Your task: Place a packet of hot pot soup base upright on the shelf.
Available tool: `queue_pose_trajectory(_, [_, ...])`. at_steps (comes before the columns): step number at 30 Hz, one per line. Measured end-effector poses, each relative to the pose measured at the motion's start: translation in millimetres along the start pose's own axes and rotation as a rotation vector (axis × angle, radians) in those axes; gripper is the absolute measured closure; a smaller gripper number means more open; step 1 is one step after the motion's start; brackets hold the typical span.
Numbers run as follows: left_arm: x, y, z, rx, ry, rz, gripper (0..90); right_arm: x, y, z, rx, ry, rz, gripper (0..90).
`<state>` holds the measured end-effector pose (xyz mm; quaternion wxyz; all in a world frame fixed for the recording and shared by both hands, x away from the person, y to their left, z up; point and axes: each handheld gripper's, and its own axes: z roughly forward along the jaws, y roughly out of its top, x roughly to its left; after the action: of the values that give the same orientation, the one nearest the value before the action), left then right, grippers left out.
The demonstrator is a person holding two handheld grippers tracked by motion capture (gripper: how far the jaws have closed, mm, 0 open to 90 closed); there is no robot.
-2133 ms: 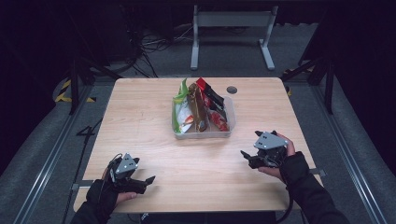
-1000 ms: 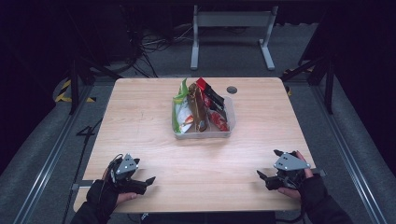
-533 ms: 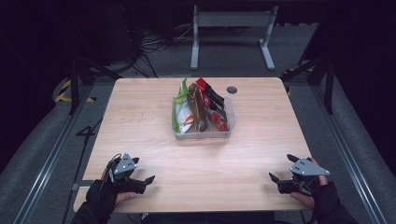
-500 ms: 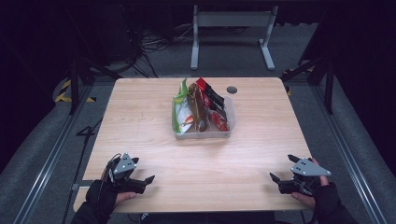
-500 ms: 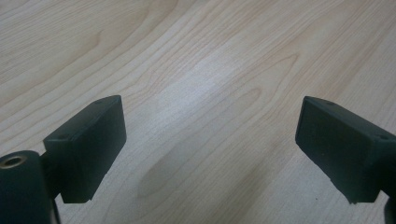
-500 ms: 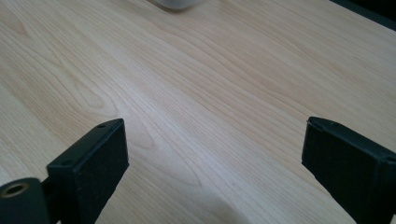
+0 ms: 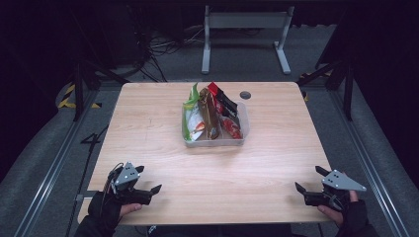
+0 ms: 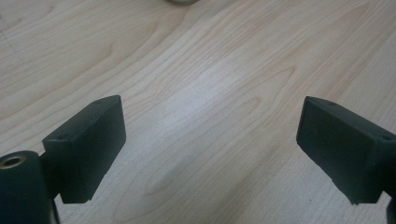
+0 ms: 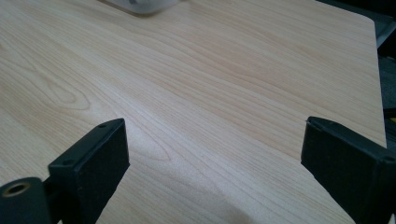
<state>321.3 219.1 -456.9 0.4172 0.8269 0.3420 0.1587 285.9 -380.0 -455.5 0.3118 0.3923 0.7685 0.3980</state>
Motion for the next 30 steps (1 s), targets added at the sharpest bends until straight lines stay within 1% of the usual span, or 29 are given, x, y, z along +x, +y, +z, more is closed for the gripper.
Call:
queue_pose_trajectory(2, [0.2,0.7,-1.0,-0.003,0.005,0.013,8.8,-1.2,-0.6,-2.4,-0.014,-0.006,0.008,8.3])
queue_pose_trajectory(4, [-0.5,0.6,-1.7,-0.005,0.007,0.017,8.7,-2.3,-0.7,-3.6,-0.023,-0.011,0.011,8.3])
queue_pose_trajectory(6, [-1.4,-0.4,-2.7,0.000,0.013,0.029,8.5,-2.7,-0.3,-3.5,-0.023,-0.016,0.015,8.3])
queue_pose_trajectory(9, [-2.0,-1.3,-5.3,-0.009,0.012,0.029,8.5,-1.4,2.0,-3.2,-0.029,-0.016,0.005,8.3])
queue_pose_trajectory(10, [-2.0,-1.6,-6.6,-0.015,0.013,0.022,8.5,-1.0,3.0,-2.7,-0.026,-0.014,0.004,8.3])
queue_pose_trajectory(11, [-1.3,-1.7,-7.6,-0.017,0.016,0.025,8.5,0.1,4.1,-2.6,-0.025,-0.014,0.000,8.3])
queue_pose_trajectory(13, [-1.6,-1.4,-8.3,-0.018,0.018,0.019,8.5,0.6,4.8,-2.4,-0.025,-0.010,-0.002,8.3])
queue_pose_trajectory(14, [-1.4,-1.0,-8.4,-0.019,0.016,0.025,8.5,0.8,5.4,-2.2,-0.021,-0.005,-0.002,8.0])
queue_pose_trajectory(15, [-1.3,-0.5,-8.0,-0.018,0.019,0.032,8.4,1.0,5.8,-2.0,-0.020,-0.005,-0.004,8.0])
queue_pose_trajectory(22, [0.1,0.5,-5.4,-0.013,0.022,0.023,8.3,2.4,4.6,1.9,0.012,0.001,-0.017,7.8])
queue_pose_trajectory(24, [0.6,0.9,-4.8,-0.011,0.025,0.029,8.3,3.3,5.0,2.4,0.013,0.005,-0.025,7.9])
queue_pose_trajectory(26, [0.9,1.2,-5.2,-0.010,0.030,0.028,8.3,4.6,5.7,2.5,0.017,0.008,-0.030,7.8])
queue_pose_trajectory(27, [0.9,1.2,-5.1,-0.014,0.028,0.020,8.3,5.0,5.9,2.6,0.018,0.010,-0.030,7.7])
queue_pose_trajectory(30, [1.7,1.1,-5.4,-0.009,0.035,0.022,8.3,5.5,6.0,3.3,0.021,0.014,-0.034,7.7])
